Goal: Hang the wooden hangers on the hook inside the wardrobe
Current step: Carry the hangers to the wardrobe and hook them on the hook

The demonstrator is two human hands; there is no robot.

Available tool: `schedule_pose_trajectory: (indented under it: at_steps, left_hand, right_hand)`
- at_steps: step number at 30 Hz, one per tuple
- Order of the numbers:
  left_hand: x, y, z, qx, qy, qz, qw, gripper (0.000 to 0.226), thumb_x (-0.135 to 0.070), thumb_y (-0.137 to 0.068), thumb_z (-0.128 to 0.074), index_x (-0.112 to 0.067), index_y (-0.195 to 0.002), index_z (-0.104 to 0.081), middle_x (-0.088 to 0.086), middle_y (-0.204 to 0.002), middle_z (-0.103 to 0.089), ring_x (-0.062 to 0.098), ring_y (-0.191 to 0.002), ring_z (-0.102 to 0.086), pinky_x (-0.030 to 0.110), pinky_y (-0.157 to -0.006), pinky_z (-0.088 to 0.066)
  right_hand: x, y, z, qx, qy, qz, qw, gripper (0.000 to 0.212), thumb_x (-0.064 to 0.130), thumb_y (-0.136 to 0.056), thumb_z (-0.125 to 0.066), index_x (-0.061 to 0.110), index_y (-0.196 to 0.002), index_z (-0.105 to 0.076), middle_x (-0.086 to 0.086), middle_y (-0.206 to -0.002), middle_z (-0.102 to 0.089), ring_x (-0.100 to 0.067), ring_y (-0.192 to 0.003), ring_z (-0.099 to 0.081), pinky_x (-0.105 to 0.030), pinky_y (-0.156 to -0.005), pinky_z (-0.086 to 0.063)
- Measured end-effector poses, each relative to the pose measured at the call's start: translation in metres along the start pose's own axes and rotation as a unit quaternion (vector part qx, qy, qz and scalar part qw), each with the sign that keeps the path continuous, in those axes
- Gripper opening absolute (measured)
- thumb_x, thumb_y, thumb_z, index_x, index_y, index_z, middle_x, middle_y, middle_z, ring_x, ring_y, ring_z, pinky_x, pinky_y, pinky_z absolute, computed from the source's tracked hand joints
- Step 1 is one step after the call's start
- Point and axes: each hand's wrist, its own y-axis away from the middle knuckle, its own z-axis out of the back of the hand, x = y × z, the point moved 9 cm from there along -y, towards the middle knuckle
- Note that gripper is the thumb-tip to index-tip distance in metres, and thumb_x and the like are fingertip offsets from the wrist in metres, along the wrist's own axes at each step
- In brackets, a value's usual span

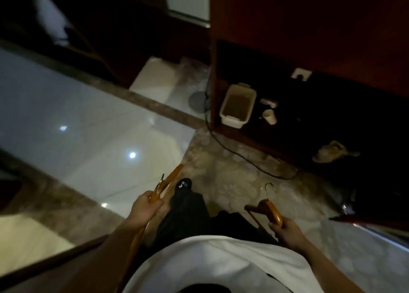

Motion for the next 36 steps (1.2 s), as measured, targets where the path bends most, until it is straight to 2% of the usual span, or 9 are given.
schedule_pose_trajectory:
  at_steps: [4, 7, 9, 11, 17, 22, 25, 30, 36]
  left_hand:
    - [0.069, 0.022, 0.009, -0.022, 0.070, 0.076, 0.994, 0.014, -0.023, -0.091, -0.055, -0.010, -0.091, -0.062, 0.014, -0.088, -0.067, 0.028, -0.082, -0.066, 0.042, -0.080, -0.055]
    - [0.112, 0.039, 0.006, -0.040, 0.122, 0.118, 0.985, 0.018, -0.022, -0.090, -0.055, -0.007, -0.092, -0.066, 0.016, -0.085, -0.069, 0.031, -0.080, -0.068, 0.049, -0.080, -0.056]
    - [0.128, 0.057, 0.011, -0.087, 0.161, 0.152, 0.971, 0.015, -0.019, -0.091, -0.055, -0.010, -0.085, -0.064, 0.011, -0.079, -0.066, 0.023, -0.075, -0.065, 0.042, -0.080, -0.055]
    - [0.131, 0.069, 0.010, -0.117, 0.191, 0.165, 0.961, 0.017, -0.018, -0.092, -0.054, -0.015, -0.076, -0.060, 0.004, -0.071, -0.060, 0.015, -0.069, -0.058, 0.029, -0.066, -0.049]
    - [0.174, 0.065, 0.029, -0.144, 0.273, 0.203, 0.929, 0.006, -0.017, -0.089, -0.058, -0.015, -0.085, -0.063, 0.007, -0.082, -0.064, 0.023, -0.081, -0.061, 0.031, -0.071, -0.045]
    - [0.179, 0.039, 0.063, -0.124, 0.255, 0.169, 0.944, 0.003, -0.015, -0.088, -0.061, -0.016, -0.086, -0.059, 0.000, -0.072, -0.059, 0.010, -0.065, -0.054, 0.014, -0.053, -0.038]
    - [0.180, 0.026, 0.084, -0.105, 0.244, 0.154, 0.952, 0.007, -0.016, -0.088, -0.060, -0.022, -0.087, -0.057, -0.006, -0.074, -0.058, 0.014, -0.075, -0.057, 0.014, -0.059, -0.040]
    - [0.181, 0.002, 0.119, -0.095, 0.259, 0.154, 0.949, 0.021, -0.017, -0.089, -0.059, -0.010, -0.109, -0.061, 0.006, -0.095, -0.062, 0.021, -0.092, -0.059, 0.030, -0.083, -0.047]
    - [0.162, -0.051, 0.179, -0.126, 0.287, 0.171, 0.934, 0.018, -0.020, -0.089, -0.059, -0.009, -0.103, -0.061, 0.012, -0.094, -0.065, 0.027, -0.094, -0.063, 0.038, -0.086, -0.051]
  right_hand:
    - [0.032, -0.014, -0.017, 0.080, 0.120, 0.030, 0.989, 0.007, 0.016, -0.092, -0.055, 0.019, -0.088, -0.051, -0.006, -0.082, -0.059, -0.010, -0.065, -0.050, -0.020, -0.060, -0.039]
    - [0.075, -0.023, -0.028, 0.105, 0.149, 0.058, 0.982, 0.008, 0.015, -0.091, -0.056, 0.019, -0.083, -0.056, 0.003, -0.065, -0.057, -0.011, -0.059, -0.052, -0.022, -0.059, -0.041]
    - [0.110, -0.030, -0.040, 0.119, 0.183, 0.079, 0.973, 0.002, 0.016, -0.091, -0.055, 0.017, -0.092, -0.057, 0.004, -0.060, -0.054, -0.006, -0.049, -0.050, -0.018, -0.050, -0.039]
    - [0.146, -0.032, -0.049, 0.130, 0.182, 0.094, 0.970, 0.005, 0.016, -0.092, -0.054, 0.015, -0.096, -0.056, 0.002, -0.059, -0.052, -0.005, -0.044, -0.050, -0.017, -0.044, -0.038]
    - [0.275, -0.044, -0.103, 0.151, 0.208, 0.129, 0.958, 0.021, 0.025, -0.091, -0.055, 0.018, -0.071, -0.055, -0.002, -0.061, -0.051, -0.014, -0.056, -0.048, -0.024, -0.055, -0.038]
    - [0.362, -0.048, -0.150, 0.170, 0.226, 0.166, 0.945, 0.019, 0.025, -0.093, -0.052, 0.012, -0.081, -0.059, -0.005, -0.070, -0.056, -0.015, -0.064, -0.052, -0.028, -0.066, -0.044]
    - [0.403, -0.049, -0.172, 0.176, 0.240, 0.195, 0.934, 0.019, 0.027, -0.093, -0.051, 0.010, -0.088, -0.060, -0.007, -0.073, -0.055, -0.019, -0.068, -0.052, -0.034, -0.072, -0.044]
    - [0.447, -0.056, -0.192, 0.167, 0.285, 0.220, 0.918, 0.020, 0.028, -0.093, -0.051, 0.011, -0.094, -0.059, -0.008, -0.080, -0.058, -0.021, -0.077, -0.057, -0.038, -0.077, -0.049]
    - [0.461, -0.104, -0.183, 0.156, 0.306, 0.150, 0.927, 0.023, 0.042, -0.089, -0.053, 0.022, -0.097, -0.063, -0.009, -0.094, -0.067, -0.024, -0.087, -0.064, -0.040, -0.084, -0.054]
